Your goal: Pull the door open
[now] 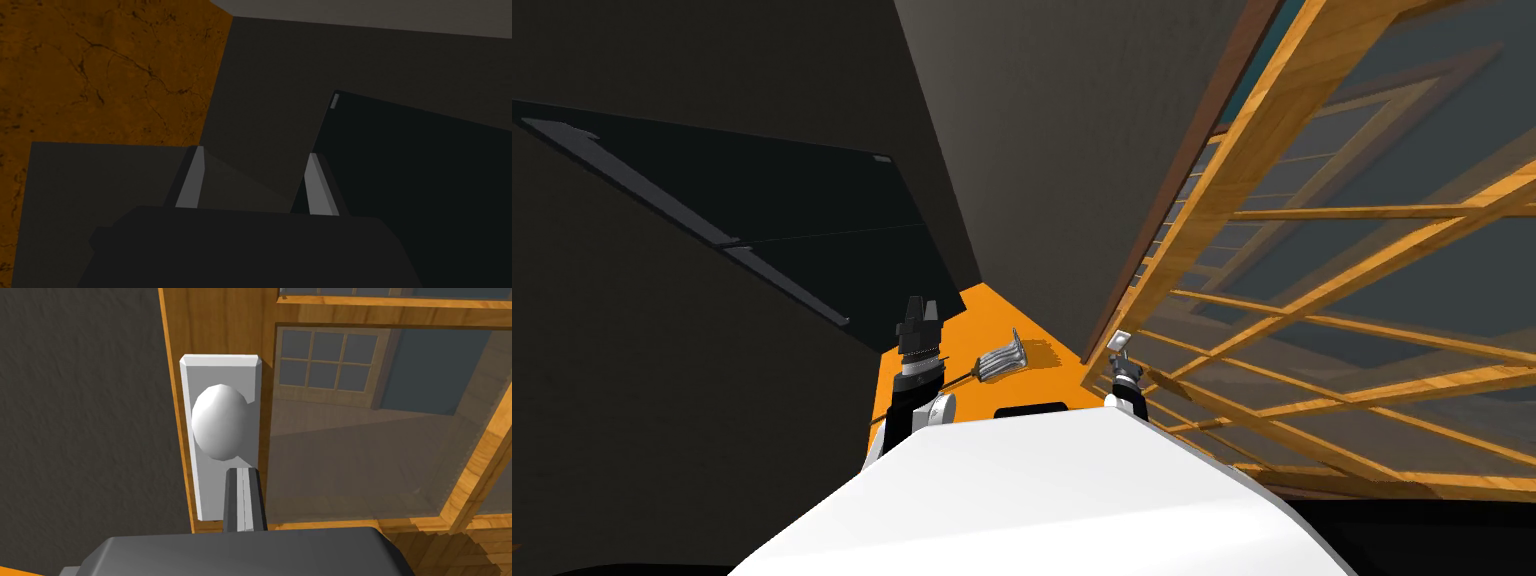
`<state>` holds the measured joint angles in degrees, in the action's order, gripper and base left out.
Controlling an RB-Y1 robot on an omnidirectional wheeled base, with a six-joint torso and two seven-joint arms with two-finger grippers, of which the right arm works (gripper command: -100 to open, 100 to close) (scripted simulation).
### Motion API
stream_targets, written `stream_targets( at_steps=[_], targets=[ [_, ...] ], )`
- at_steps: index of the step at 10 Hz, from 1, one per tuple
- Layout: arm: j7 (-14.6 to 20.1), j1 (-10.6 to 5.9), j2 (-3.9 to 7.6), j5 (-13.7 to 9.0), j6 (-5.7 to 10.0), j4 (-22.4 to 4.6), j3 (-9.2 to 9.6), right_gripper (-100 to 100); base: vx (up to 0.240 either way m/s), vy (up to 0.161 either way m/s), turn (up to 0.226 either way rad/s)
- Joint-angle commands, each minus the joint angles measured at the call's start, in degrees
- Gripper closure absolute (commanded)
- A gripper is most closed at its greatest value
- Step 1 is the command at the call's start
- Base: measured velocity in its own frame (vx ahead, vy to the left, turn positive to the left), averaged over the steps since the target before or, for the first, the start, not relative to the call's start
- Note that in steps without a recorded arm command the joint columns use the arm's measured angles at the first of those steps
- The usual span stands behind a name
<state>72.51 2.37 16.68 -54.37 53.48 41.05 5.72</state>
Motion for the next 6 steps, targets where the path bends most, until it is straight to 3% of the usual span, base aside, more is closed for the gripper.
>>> stream_targets(
  at_steps=[1, 6],
  targets=[
    [0.09, 0.0, -0.05, 0.29, -0.06, 0.08, 0.36, -100, -0.176, 0.072, -0.005],
    [0.09, 0.03, -0.11, 0.99, -0.3, 0.63, 1.16, -100, -0.153, 0.097, -0.001]
  ],
)
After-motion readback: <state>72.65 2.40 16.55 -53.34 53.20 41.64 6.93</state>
